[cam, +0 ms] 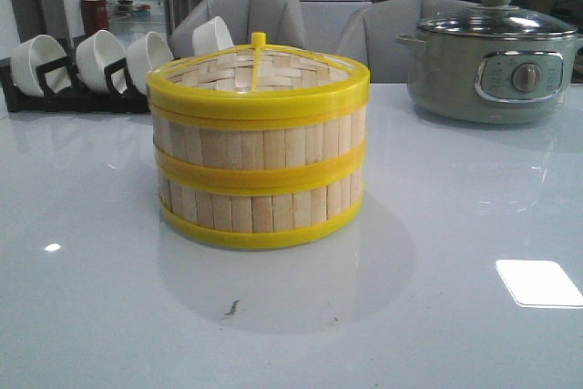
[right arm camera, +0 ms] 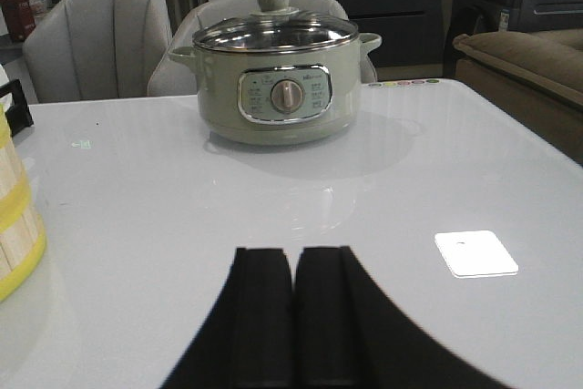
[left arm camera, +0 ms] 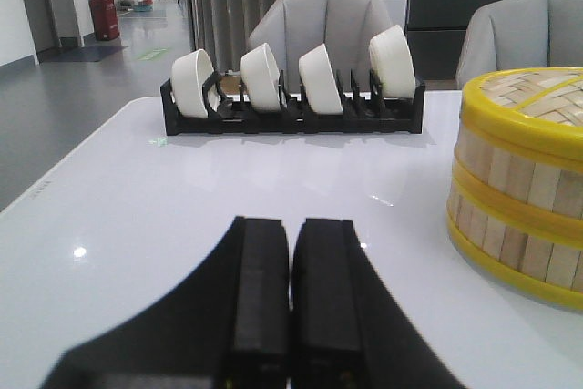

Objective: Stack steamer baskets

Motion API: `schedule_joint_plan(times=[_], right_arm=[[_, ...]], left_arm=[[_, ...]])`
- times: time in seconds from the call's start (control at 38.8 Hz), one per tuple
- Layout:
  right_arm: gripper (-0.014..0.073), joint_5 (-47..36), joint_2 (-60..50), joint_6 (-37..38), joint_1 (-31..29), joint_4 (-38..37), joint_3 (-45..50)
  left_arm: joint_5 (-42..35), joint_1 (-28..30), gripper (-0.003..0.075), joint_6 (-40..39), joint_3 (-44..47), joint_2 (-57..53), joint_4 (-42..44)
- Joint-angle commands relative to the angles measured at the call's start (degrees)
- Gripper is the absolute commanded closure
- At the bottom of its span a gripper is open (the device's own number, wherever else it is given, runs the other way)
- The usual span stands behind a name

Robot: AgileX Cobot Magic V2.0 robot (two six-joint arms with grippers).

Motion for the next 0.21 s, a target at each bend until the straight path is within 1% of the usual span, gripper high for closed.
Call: schedule_joint_plan(times=[0.0, 0.18], right_arm=[[0.0529, -4.8, -1.2, 0.1, 0.1, -0.8, -0.9], [0.0529, -4.8, -1.2, 0.1, 0.1, -0.8, -0.9]], left_arm=[[-4.7, 0.1, 0.0634, -0.1, 0.1, -0.9, 0.0], [-4.7, 0.1, 0.0634, -0.1, 0.1, -0.9, 0.0]])
